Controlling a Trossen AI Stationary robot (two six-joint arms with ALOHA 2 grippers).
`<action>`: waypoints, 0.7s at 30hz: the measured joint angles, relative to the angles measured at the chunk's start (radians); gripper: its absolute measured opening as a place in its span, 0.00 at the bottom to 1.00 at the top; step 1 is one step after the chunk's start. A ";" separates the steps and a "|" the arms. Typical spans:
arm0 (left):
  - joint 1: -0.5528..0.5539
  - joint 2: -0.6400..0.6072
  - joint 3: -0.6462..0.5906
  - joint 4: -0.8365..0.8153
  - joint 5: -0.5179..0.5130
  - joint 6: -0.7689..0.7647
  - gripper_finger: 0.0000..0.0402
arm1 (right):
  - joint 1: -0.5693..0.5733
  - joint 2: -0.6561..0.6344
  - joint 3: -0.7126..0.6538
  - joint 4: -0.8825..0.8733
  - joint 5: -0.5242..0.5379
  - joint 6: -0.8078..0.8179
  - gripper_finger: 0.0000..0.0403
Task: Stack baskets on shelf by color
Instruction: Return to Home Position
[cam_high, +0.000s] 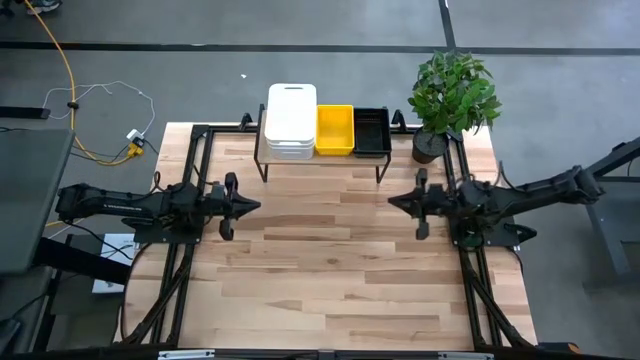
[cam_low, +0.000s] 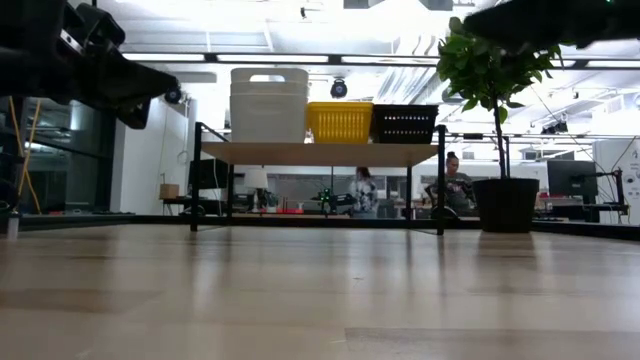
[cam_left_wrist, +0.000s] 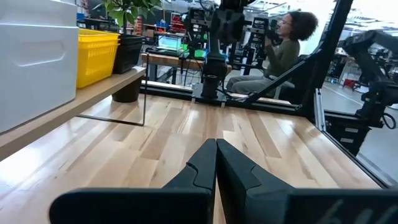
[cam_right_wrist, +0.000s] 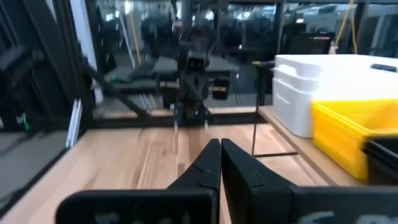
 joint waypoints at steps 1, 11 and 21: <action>0.000 0.000 0.000 0.000 -0.007 0.000 0.00 | -0.004 -0.040 -0.025 0.003 0.000 0.014 0.00; 0.000 0.000 0.000 -0.007 -0.065 0.000 0.00 | -0.007 -0.326 -0.202 0.022 -0.004 0.039 0.00; 0.000 0.000 0.000 -0.008 -0.065 0.000 0.00 | -0.006 -0.344 -0.315 0.092 -0.022 0.043 0.00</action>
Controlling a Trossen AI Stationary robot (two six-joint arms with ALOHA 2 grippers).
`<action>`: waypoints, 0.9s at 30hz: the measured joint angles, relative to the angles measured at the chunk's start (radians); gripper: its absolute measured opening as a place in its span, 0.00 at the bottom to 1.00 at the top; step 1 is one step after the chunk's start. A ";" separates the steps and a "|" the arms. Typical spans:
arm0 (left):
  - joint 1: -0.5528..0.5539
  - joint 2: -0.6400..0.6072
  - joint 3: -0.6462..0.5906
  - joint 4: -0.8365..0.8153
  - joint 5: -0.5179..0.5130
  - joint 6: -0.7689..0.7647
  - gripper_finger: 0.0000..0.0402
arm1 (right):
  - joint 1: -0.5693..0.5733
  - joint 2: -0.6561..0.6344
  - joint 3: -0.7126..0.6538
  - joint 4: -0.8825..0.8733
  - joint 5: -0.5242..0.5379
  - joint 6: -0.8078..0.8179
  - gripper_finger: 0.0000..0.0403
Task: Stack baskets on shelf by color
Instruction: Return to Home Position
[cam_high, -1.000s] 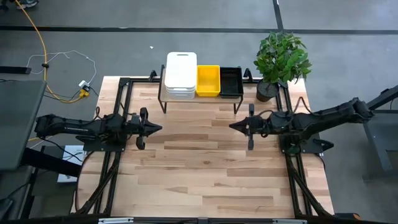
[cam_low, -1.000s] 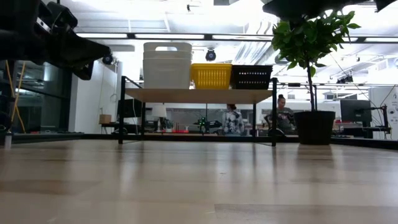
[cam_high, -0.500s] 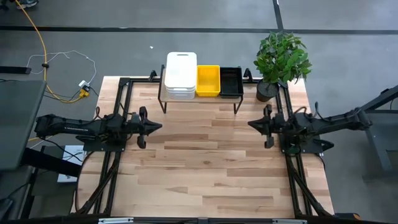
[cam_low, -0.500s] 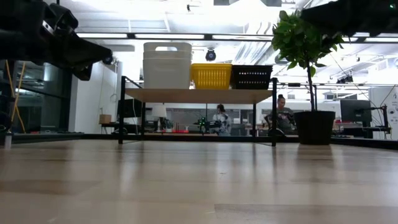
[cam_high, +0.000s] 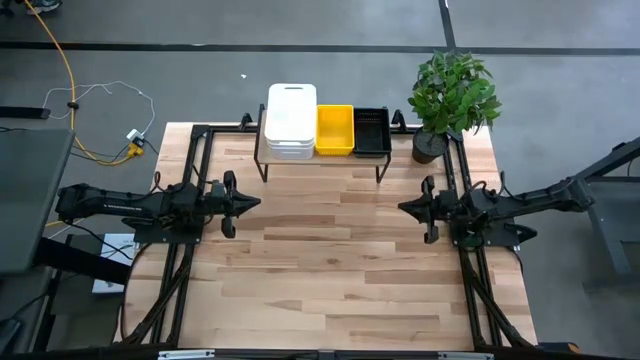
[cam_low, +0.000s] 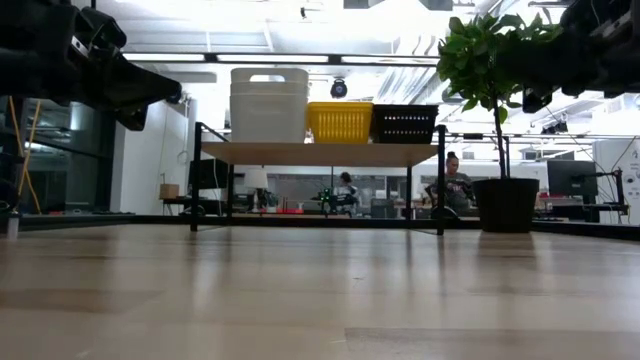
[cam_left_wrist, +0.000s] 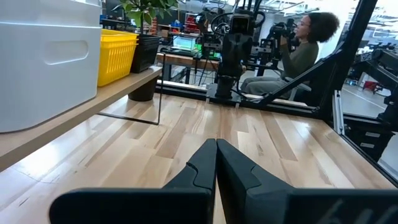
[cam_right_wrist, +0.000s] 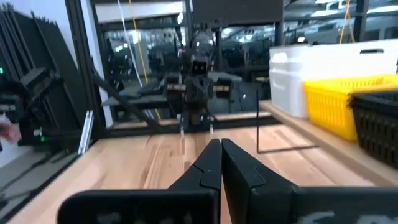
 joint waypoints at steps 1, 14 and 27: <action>0.000 0.000 0.000 0.000 0.000 0.000 0.00 | 0.000 0.001 0.000 -0.014 -0.003 -0.001 0.00; 0.000 0.000 0.000 0.000 0.000 0.000 0.00 | -0.001 0.001 0.000 -0.251 0.070 -0.106 0.00; -0.005 -0.031 0.001 -0.030 0.000 0.000 0.00 | 0.003 0.000 -0.001 -0.351 0.070 -0.112 0.00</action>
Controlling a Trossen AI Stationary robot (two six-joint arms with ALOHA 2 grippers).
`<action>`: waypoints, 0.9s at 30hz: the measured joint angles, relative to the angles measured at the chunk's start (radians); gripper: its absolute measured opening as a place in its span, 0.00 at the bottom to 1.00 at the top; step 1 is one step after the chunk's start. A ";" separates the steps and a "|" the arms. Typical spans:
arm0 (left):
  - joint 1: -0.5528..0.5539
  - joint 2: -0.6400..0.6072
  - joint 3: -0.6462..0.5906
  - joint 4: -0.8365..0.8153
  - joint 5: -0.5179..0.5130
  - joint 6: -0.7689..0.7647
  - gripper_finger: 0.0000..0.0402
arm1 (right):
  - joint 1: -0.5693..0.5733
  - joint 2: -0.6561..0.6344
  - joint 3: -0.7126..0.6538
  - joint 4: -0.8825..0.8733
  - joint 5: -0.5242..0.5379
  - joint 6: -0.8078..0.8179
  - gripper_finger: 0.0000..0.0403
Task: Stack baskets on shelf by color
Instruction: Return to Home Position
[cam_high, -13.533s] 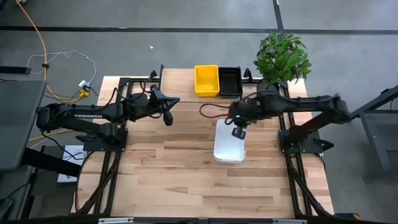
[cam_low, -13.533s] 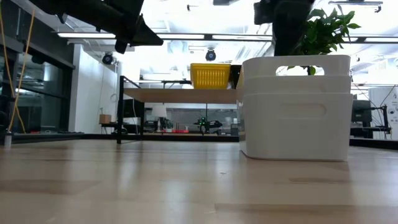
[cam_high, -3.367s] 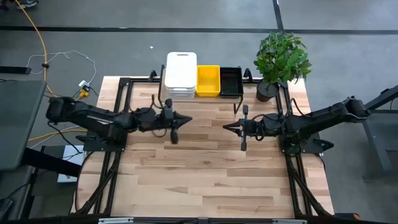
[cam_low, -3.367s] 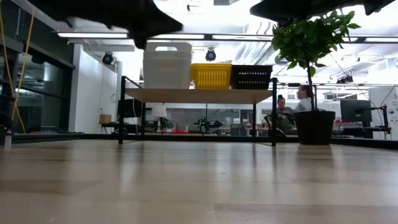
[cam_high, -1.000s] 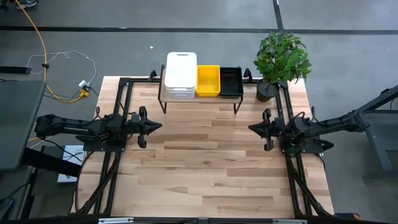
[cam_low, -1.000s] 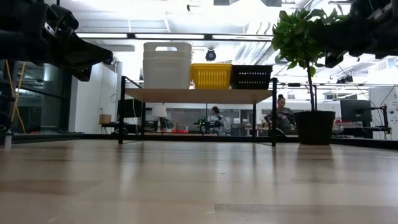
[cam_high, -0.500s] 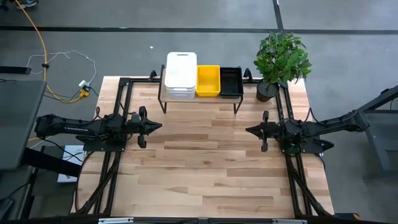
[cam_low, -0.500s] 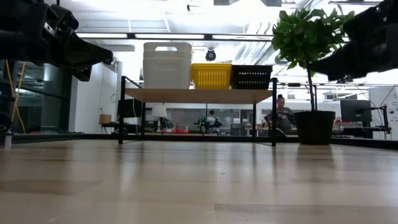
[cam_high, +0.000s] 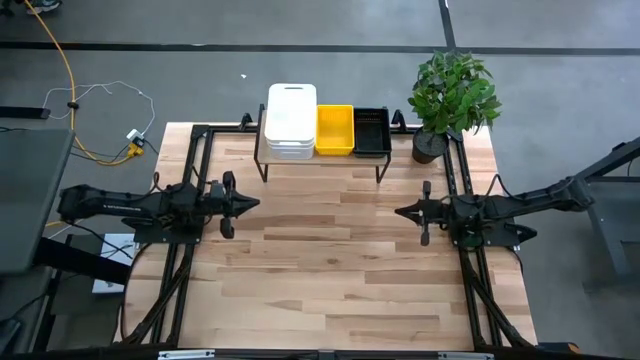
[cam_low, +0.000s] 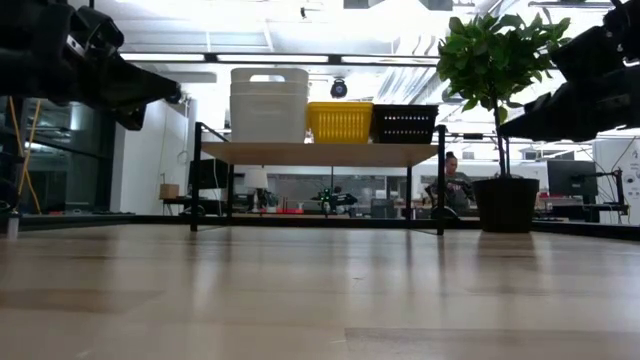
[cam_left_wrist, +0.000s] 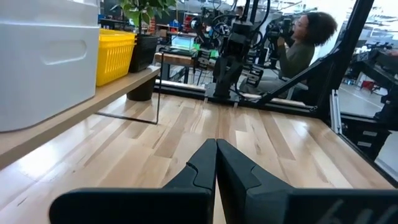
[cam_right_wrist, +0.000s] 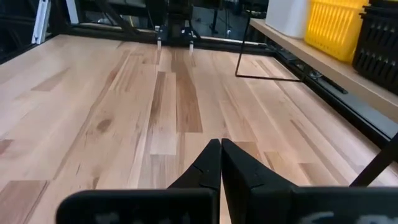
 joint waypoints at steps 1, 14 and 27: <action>0.000 -0.012 0.000 -0.017 0.000 0.000 0.00 | 0.006 -0.005 0.000 0.000 0.000 -0.002 0.00; 0.000 -0.217 0.001 -0.246 0.038 0.000 0.00 | 0.060 -0.278 0.000 0.062 -0.002 0.000 0.00; 0.000 -0.301 0.001 -0.246 0.036 0.000 0.00 | 0.068 -0.279 -0.001 0.032 -0.001 -0.001 0.00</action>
